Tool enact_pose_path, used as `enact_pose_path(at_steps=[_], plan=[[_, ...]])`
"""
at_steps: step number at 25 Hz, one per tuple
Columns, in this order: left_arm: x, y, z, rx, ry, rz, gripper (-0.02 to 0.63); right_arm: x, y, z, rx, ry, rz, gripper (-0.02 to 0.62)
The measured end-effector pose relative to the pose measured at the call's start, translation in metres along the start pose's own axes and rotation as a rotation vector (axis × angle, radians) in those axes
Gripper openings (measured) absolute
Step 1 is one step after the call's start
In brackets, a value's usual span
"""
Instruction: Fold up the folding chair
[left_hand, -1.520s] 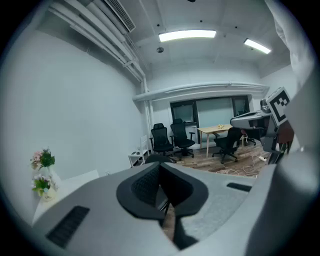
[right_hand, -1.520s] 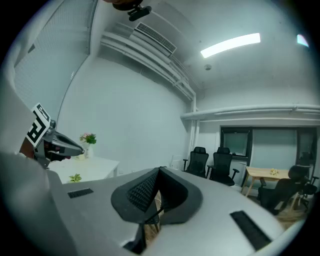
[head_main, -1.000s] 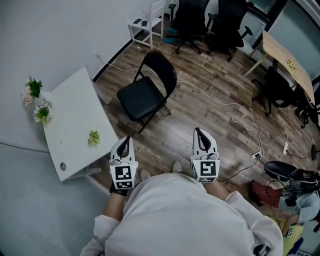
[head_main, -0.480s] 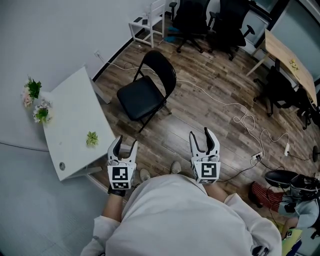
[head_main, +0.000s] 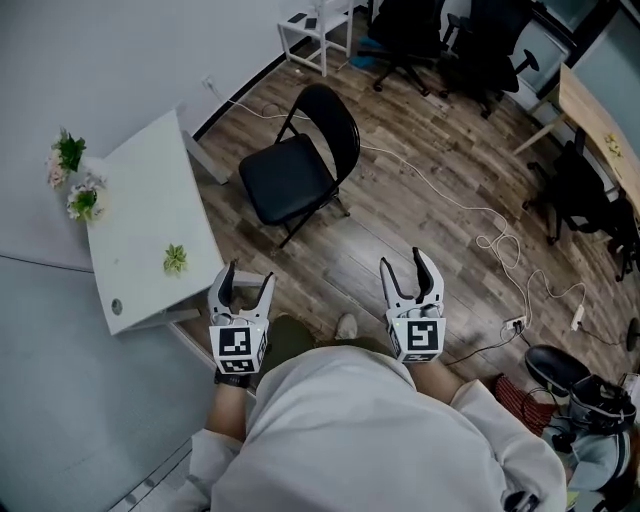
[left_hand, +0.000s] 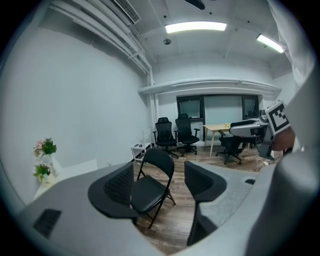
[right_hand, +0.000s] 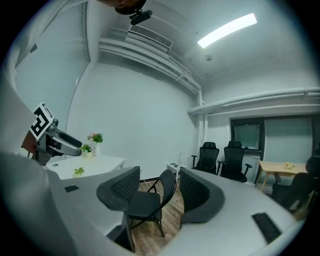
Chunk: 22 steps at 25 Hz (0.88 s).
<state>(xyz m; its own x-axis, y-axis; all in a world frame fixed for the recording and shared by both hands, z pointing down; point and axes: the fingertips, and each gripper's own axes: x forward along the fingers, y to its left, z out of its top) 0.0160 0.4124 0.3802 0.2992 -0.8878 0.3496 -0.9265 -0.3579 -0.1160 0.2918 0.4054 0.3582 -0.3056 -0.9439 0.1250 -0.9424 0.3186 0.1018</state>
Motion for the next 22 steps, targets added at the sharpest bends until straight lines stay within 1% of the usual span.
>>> enact_pose_path(at_steps=[3, 5, 8, 12, 15, 18, 22], plan=[[0.001, 0.003, -0.013, 0.008, 0.045, 0.011, 0.325, 0.014, -0.002, -0.005, 0.004, 0.012, 0.013, 0.264], [0.007, 0.011, -0.017, -0.006, 0.065, 0.022, 0.325, 0.024, -0.005, -0.005, 0.008, 0.012, 0.016, 0.261], [0.029, 0.022, -0.017, -0.035, 0.076, 0.031, 0.324, 0.046, -0.011, -0.008, 0.02, 0.029, 0.021, 0.261], [0.07, 0.045, -0.033, -0.07, 0.102, -0.001, 0.324, 0.081, -0.004, -0.008, -0.016, 0.053, 0.023, 0.257], [0.107, 0.065, -0.039, -0.095, 0.106, -0.034, 0.324, 0.117, -0.004, -0.005, -0.04, 0.077, 0.006, 0.255], [0.145, 0.09, -0.037, -0.117, 0.103, -0.063, 0.324, 0.161, -0.003, 0.003, -0.069, 0.094, -0.003, 0.255], [0.189, 0.127, -0.041, -0.144, 0.122, -0.104, 0.324, 0.231, 0.003, 0.023, -0.114, 0.097, -0.013, 0.252]])
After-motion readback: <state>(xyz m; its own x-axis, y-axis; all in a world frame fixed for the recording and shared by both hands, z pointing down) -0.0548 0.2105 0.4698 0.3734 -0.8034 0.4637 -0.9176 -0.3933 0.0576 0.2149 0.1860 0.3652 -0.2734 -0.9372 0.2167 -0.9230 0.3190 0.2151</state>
